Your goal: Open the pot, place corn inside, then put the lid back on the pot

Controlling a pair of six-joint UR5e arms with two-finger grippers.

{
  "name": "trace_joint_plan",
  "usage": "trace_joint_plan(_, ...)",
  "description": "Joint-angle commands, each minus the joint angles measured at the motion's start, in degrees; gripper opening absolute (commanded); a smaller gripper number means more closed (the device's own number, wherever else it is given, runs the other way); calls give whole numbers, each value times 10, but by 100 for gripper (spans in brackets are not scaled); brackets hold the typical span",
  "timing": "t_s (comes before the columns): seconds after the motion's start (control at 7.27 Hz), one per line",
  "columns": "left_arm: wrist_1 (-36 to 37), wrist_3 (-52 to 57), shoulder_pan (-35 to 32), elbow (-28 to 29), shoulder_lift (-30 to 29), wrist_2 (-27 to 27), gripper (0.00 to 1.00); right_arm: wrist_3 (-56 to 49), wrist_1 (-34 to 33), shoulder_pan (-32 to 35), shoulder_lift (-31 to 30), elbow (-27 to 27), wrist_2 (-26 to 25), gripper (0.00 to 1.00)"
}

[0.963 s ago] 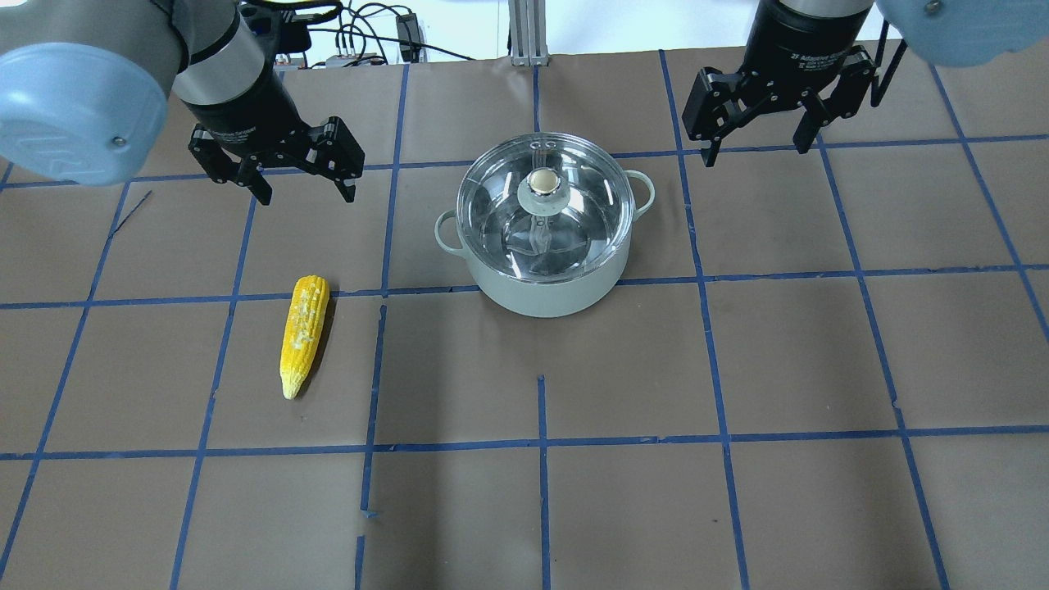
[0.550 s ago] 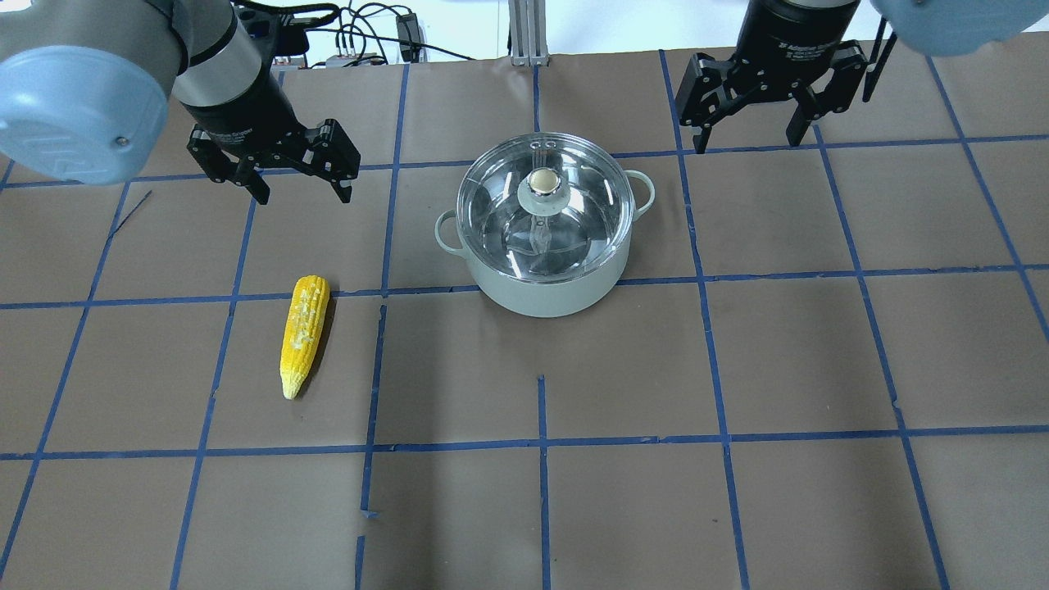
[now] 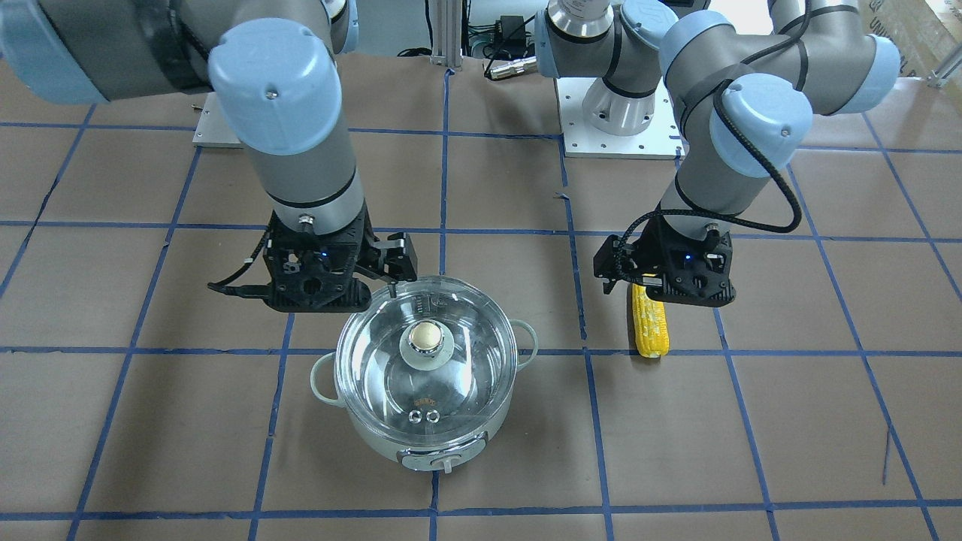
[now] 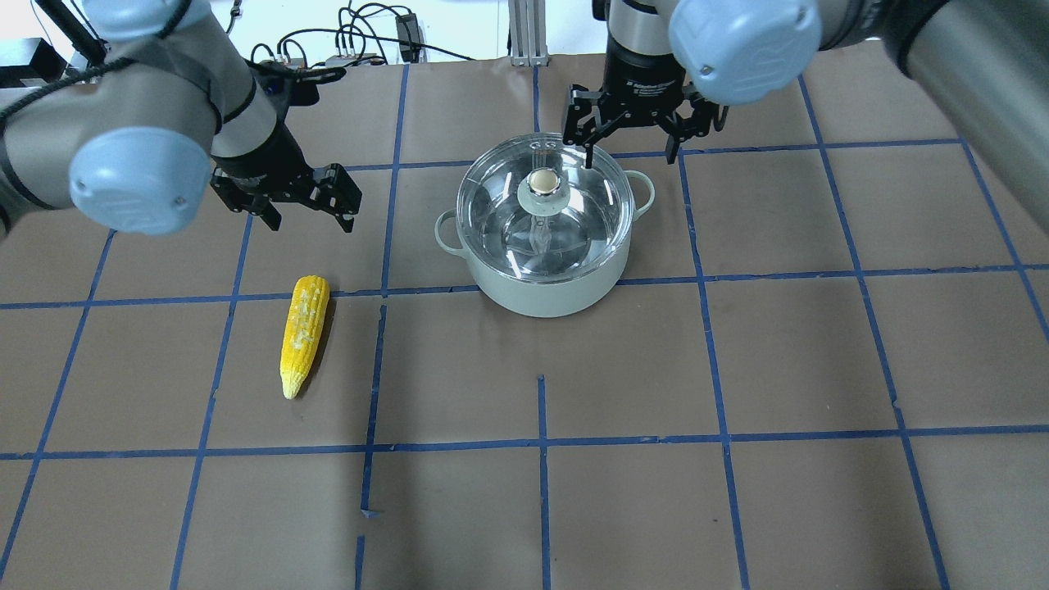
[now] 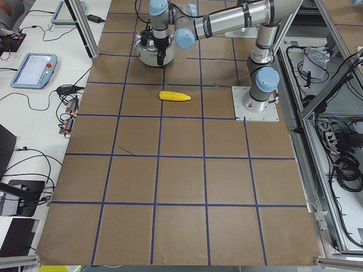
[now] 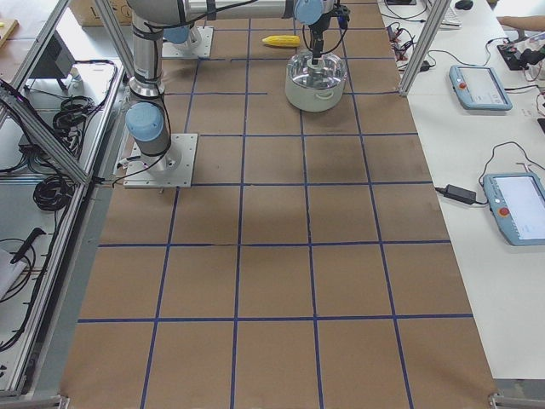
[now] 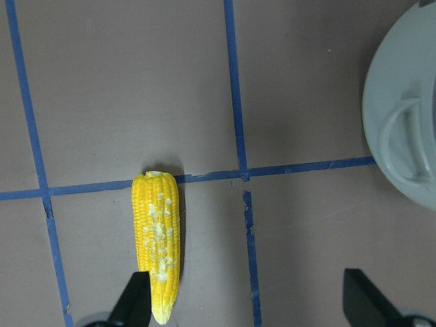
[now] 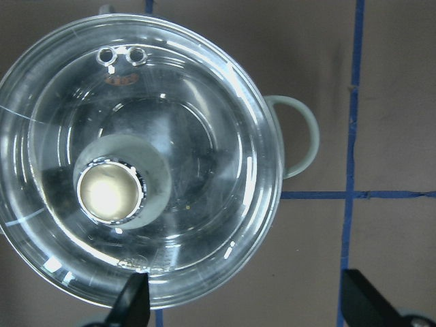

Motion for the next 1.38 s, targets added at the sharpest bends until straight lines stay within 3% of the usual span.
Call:
trace_joint_plan(0.0,123,26,25,-94,-2,-2,100,41,-50,33,32,4,0,98)
trace_joint_plan(0.28,128,128,71,-124,0,-1,100,46,-71,42,56,3,-2,98)
trace_joint_plan(0.55,201,138,74,-139,-30,-1,100,87,-94,58,80,-4,0,98)
trace_joint_plan(0.83,227,166,75,-140,-57,-1,100,66,-98,55,85,-5,-1,97)
trace_joint_plan(0.96,234,179,75,-146,-62,-2,100,66,-98,55,85,-5,-2,87)
trace_joint_plan(1.24,252,178,75,-158,-66,-2,100,66,-99,55,84,-7,-1,41)
